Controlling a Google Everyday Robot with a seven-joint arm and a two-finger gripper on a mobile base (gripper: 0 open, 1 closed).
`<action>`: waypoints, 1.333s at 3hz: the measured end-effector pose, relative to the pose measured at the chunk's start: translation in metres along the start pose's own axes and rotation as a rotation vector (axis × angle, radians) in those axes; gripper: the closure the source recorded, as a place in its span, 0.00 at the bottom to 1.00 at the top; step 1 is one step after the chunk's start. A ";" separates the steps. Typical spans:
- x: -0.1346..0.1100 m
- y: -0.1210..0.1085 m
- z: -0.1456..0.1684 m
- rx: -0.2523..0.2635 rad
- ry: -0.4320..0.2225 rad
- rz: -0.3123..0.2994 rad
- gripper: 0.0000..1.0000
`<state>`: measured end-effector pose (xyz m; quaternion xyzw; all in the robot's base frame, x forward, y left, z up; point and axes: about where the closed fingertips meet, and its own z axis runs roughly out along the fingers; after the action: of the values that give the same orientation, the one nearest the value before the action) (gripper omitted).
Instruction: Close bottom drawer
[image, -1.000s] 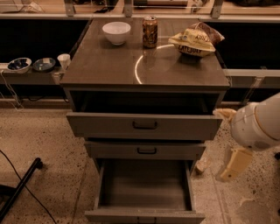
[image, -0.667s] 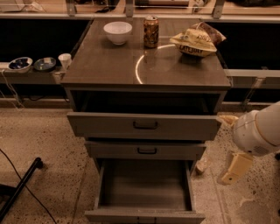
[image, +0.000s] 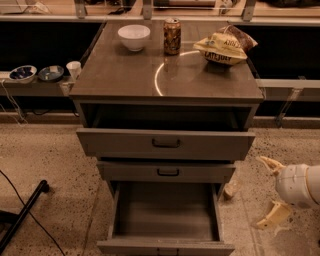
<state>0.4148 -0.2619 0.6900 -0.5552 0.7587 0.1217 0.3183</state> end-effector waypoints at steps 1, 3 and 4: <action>0.013 0.004 0.001 0.003 -0.013 -0.071 0.00; 0.103 0.033 0.096 -0.053 0.110 -0.060 0.00; 0.132 0.053 0.129 -0.070 0.094 -0.190 0.00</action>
Offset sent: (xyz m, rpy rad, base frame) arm 0.0119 -0.0467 -0.1544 -0.1320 0.1511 -0.0691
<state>0.3870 -0.2748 0.4999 -0.6403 0.7122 0.0911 0.2729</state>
